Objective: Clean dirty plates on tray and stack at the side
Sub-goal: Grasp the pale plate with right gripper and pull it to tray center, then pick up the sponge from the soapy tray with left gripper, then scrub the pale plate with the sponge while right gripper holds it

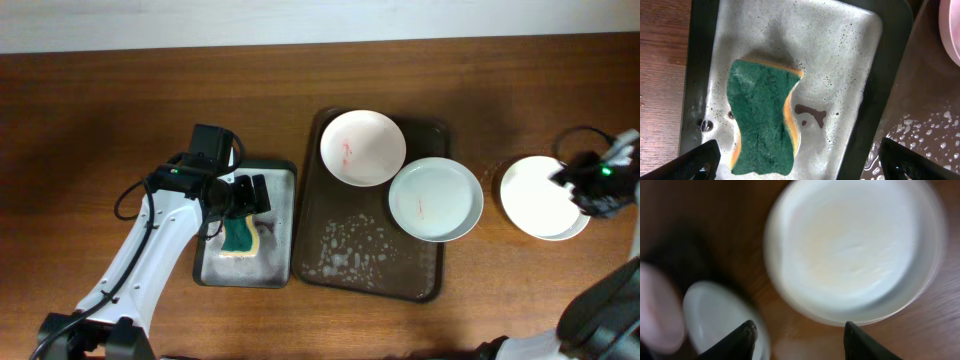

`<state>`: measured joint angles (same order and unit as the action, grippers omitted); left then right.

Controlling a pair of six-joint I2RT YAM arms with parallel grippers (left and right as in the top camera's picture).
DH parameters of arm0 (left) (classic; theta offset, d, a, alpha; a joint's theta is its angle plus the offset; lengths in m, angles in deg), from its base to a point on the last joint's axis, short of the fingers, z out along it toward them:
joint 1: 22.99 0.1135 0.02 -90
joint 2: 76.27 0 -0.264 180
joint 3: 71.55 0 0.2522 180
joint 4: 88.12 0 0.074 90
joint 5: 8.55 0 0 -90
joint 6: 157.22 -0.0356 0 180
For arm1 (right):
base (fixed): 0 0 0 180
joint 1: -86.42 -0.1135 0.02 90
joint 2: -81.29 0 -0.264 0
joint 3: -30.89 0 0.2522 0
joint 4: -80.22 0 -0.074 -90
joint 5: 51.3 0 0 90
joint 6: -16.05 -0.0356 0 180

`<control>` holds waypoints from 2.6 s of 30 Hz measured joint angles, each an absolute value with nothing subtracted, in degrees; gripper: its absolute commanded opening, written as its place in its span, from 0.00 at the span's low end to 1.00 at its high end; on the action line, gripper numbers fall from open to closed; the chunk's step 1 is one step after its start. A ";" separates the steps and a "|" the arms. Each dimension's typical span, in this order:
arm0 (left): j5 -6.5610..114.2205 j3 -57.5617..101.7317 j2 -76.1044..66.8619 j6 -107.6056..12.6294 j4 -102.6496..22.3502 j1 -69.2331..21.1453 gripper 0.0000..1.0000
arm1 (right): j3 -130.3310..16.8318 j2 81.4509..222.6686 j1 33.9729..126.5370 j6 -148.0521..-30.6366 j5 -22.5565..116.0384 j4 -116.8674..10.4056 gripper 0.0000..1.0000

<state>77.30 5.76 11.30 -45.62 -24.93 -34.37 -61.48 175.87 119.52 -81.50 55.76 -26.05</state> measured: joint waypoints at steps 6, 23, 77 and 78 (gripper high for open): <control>77.30 5.76 11.30 -45.62 -24.95 -34.37 0.99 | -58.40 175.11 102.58 -79.42 47.23 -27.78 0.49; 77.30 5.76 11.30 -45.62 -24.93 -34.37 0.99 | -48.00 181.73 99.04 -76.86 47.78 -35.56 0.04; 69.28 17.01 15.04 -50.84 -23.61 -44.01 0.00 | -45.99 186.58 75.13 -80.91 50.84 -35.32 0.04; 69.11 17.01 15.13 -50.84 -24.05 -45.67 0.00 | -46.12 187.68 75.15 -80.49 51.54 -35.78 0.04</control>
